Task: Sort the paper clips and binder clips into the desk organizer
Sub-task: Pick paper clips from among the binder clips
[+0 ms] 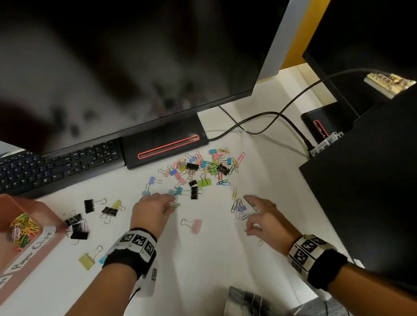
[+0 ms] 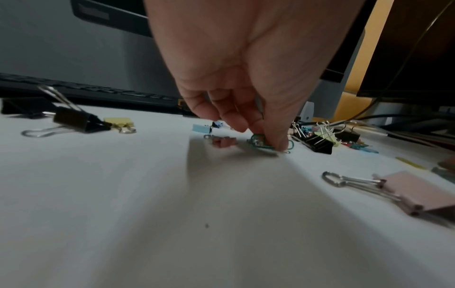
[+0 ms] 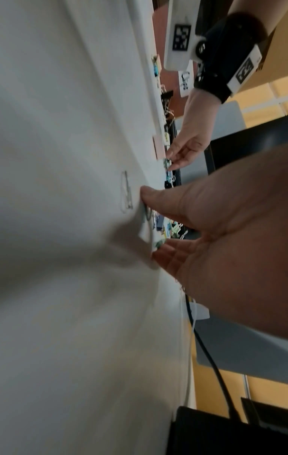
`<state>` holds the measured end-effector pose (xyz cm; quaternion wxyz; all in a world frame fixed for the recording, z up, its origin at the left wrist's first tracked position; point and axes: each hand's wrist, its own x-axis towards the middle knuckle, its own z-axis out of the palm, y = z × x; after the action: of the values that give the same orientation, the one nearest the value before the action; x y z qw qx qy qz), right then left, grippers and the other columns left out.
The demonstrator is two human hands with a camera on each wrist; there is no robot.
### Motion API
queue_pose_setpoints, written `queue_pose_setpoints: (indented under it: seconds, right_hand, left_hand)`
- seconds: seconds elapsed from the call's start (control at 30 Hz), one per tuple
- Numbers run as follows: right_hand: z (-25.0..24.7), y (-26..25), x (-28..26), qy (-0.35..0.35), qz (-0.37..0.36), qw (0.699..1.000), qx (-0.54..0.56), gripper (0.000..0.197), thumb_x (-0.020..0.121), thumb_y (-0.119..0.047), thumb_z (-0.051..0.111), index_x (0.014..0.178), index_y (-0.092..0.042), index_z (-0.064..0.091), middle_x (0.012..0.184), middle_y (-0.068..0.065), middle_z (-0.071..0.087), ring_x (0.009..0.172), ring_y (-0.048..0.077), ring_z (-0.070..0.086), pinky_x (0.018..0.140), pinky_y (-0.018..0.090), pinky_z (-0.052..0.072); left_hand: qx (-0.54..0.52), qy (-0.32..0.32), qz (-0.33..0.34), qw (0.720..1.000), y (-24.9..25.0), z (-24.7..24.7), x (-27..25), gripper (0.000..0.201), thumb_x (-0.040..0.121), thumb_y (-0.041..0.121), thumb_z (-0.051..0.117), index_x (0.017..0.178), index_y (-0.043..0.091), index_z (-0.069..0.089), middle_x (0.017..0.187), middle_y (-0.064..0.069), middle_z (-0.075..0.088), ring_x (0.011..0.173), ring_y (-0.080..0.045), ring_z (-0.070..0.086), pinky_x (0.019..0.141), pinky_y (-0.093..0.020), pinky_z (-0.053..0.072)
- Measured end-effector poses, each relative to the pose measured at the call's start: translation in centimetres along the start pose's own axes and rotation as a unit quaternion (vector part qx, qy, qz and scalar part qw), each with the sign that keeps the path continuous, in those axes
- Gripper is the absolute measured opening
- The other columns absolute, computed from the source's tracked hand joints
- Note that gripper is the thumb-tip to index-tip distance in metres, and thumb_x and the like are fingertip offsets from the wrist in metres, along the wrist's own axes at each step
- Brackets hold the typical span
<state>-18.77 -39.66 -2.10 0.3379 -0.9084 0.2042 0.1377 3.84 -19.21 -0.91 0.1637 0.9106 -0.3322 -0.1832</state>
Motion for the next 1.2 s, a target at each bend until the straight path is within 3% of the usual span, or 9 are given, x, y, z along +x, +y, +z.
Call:
queue_pose_setpoints:
  seconds: [0.2, 0.27, 0.37, 0.5, 0.63, 0.87, 0.97, 1.07, 1.2]
  right_hand:
    - [-1.4, -1.3, 3.2, 0.073, -0.002, 0.997, 0.031, 0.010, 0.083, -0.008, 0.064, 0.076, 0.000, 0.066, 0.096, 0.010, 0.065, 0.090, 0.024, 0.059, 0.080, 0.030, 0.047]
    - [-1.8, -1.4, 4.1, 0.075, 0.012, 0.996, 0.052, 0.004, 0.082, -0.004, 0.063, 0.080, -0.005, 0.066, 0.089, 0.008, 0.067, 0.085, 0.023, 0.063, 0.078, 0.030, 0.050]
    - [-2.1, -1.6, 4.6, 0.067, 0.054, 0.992, 0.095, 0.015, 0.081, -0.004, 0.064, 0.086, -0.018, 0.061, 0.083, 0.001, 0.065, 0.079, 0.018, 0.062, 0.077, 0.031, 0.054]
    - [-2.8, -1.0, 4.5, 0.053, 0.066, 0.992, 0.093, 0.019, 0.082, -0.009, 0.065, 0.099, -0.017, 0.065, 0.086, 0.003, 0.068, 0.081, 0.019, 0.064, 0.080, 0.029, 0.052]
    - [-3.9, 0.4, 2.8, 0.044, 0.020, 0.995, 0.088, 0.012, 0.082, -0.013, 0.068, 0.093, -0.008, 0.070, 0.092, 0.007, 0.067, 0.083, 0.017, 0.062, 0.082, 0.025, 0.049]
    - [-3.4, 1.4, -1.1, -0.083, -0.068, 0.994, 0.023, 0.012, 0.085, -0.020, 0.065, 0.091, -0.011, 0.071, 0.101, 0.000, 0.061, 0.087, 0.002, 0.053, 0.083, 0.006, 0.038]
    - [-2.5, 1.7, -2.0, -0.108, -0.097, 0.989, 0.001, 0.015, 0.088, -0.020, 0.060, 0.090, -0.009, 0.071, 0.108, 0.001, 0.056, 0.090, 0.001, 0.045, 0.081, 0.002, 0.029]
    - [-1.5, 1.8, -2.3, -0.121, -0.113, 0.986, -0.025, 0.017, 0.090, -0.019, 0.056, 0.093, -0.008, 0.069, 0.113, 0.002, 0.054, 0.093, 0.007, 0.045, 0.085, 0.010, 0.029]
    - [-0.8, 2.2, -2.1, -0.096, -0.136, 0.985, -0.052, 0.010, 0.084, -0.018, 0.061, 0.083, -0.015, 0.071, 0.091, 0.000, 0.067, 0.082, 0.017, 0.060, 0.085, 0.021, 0.040]
  left_hand:
    - [0.051, -0.022, -0.005, 0.998, 0.4, 0.3, 1.5, 0.012, 0.088, 0.025, 0.056, 0.093, 0.023, 0.067, 0.092, -0.001, 0.064, 0.093, -0.027, 0.054, 0.081, -0.036, 0.040]
    - [0.070, -0.026, 0.002, 0.997, 0.6, 0.5, 1.5, 0.013, 0.090, 0.023, 0.052, 0.092, 0.021, 0.065, 0.094, 0.000, 0.060, 0.092, -0.026, 0.052, 0.077, -0.034, 0.036]
    - [0.089, -0.017, 0.008, 0.996, 0.7, 0.8, 1.4, 0.013, 0.091, 0.022, 0.048, 0.091, 0.020, 0.061, 0.093, 0.001, 0.060, 0.089, -0.024, 0.053, 0.074, -0.032, 0.030]
    - [0.089, -0.024, 0.017, 0.996, 0.6, 1.0, 1.4, 0.015, 0.093, 0.023, 0.046, 0.098, 0.020, 0.060, 0.095, 0.000, 0.064, 0.089, -0.024, 0.056, 0.077, -0.034, 0.036]
    - [0.053, -0.034, 0.032, 0.997, 0.6, 0.7, 1.3, 0.012, 0.089, 0.019, 0.054, 0.093, 0.019, 0.066, 0.092, -0.002, 0.065, 0.088, -0.027, 0.057, 0.077, -0.035, 0.039]
    - [-0.066, -0.080, 0.176, 0.979, 4.9, 0.9, 0.2, 0.003, 0.084, 0.012, 0.062, 0.085, 0.014, 0.065, 0.083, 0.008, 0.052, 0.077, -0.008, 0.047, 0.070, -0.005, 0.032]
    - [-0.059, -0.084, 0.183, 0.978, 6.7, 2.0, 0.2, 0.009, 0.085, 0.014, 0.061, 0.092, 0.015, 0.067, 0.086, 0.000, 0.061, 0.078, -0.014, 0.053, 0.074, -0.022, 0.045]
    - [-0.027, -0.108, 0.175, 0.978, 7.5, 2.9, 0.6, 0.023, 0.088, 0.018, 0.058, 0.109, 0.018, 0.066, 0.096, -0.004, 0.064, 0.091, -0.020, 0.057, 0.082, -0.024, 0.043]
    - [-0.022, -0.098, 0.152, 0.983, 7.8, 3.5, 0.8, 0.019, 0.086, 0.017, 0.060, 0.104, 0.017, 0.068, 0.096, -0.005, 0.065, 0.090, -0.023, 0.059, 0.084, -0.028, 0.047]
